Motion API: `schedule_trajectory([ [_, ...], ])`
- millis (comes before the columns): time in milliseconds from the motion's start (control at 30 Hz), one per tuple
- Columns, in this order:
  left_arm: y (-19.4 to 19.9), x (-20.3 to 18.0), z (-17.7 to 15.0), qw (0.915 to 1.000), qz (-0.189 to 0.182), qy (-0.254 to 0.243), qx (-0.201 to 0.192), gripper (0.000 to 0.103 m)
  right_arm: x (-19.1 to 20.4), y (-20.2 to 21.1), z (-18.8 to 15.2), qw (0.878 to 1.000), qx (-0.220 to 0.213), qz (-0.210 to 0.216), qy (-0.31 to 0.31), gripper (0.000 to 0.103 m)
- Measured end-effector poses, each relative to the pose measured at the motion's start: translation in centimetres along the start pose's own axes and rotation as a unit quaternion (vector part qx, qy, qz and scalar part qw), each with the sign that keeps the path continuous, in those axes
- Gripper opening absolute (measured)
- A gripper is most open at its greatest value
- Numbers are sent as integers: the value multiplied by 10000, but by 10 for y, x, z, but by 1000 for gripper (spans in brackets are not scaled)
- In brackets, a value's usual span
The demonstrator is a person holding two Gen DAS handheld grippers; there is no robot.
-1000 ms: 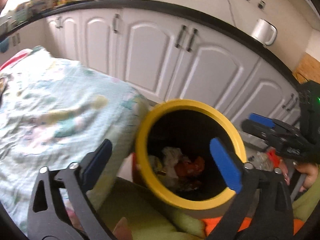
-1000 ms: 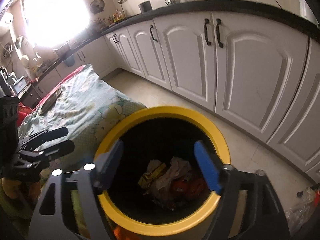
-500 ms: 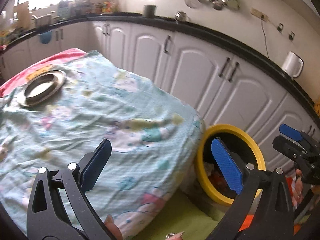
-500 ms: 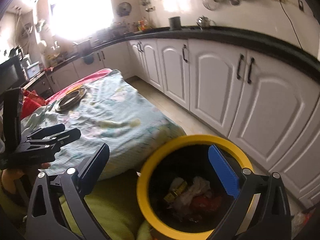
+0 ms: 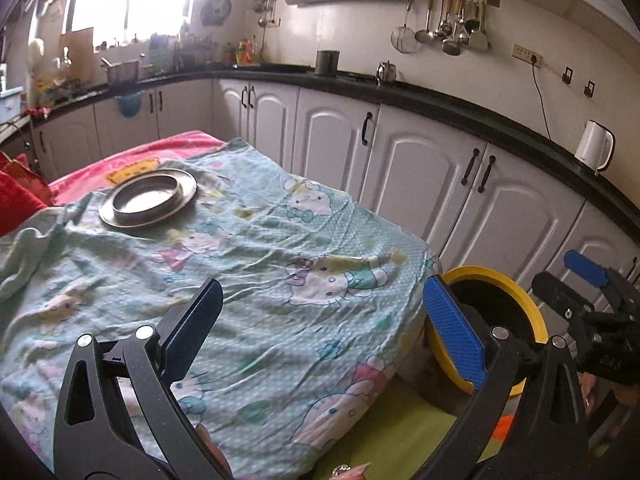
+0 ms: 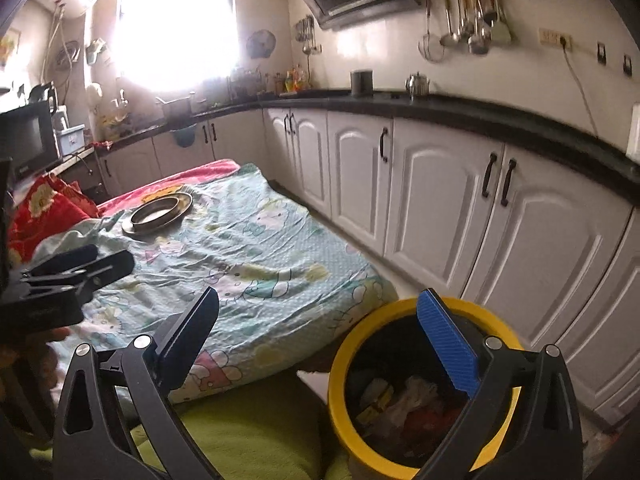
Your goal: Collect trash
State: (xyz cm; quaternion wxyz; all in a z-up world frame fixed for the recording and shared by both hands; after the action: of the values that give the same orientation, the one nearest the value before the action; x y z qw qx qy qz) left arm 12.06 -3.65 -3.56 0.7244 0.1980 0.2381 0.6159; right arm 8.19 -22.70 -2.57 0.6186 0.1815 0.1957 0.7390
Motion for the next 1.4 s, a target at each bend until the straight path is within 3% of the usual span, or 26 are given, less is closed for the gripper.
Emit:
schedule_trajectory([
  [300,22,-5,-19,9984,255,-173,-484,92,-2,24,-20,9976,-583,-214,-294,97],
  [467,24,-3,-26,9977,174,-38,-650,92,3,27,-27,9967,-720,-319,-199,97],
  [1400,25,4,-28,9973,141,121,-706,92,10,19,-32,9980,-555,-300,-104,97],
])
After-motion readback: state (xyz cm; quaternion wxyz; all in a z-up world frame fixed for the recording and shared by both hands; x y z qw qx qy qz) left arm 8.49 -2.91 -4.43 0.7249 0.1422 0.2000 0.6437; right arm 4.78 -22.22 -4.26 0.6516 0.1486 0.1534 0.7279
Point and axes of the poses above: each gripper's, at about its wrist camera, not at the fingertips, and y roughly against the way its jaws point, x to its left, z to its top, the point moved 6 cm from there along -y, roughly the way its jaws point, and after that the axes turned 3 degrees about x, right-handed, at the moved point
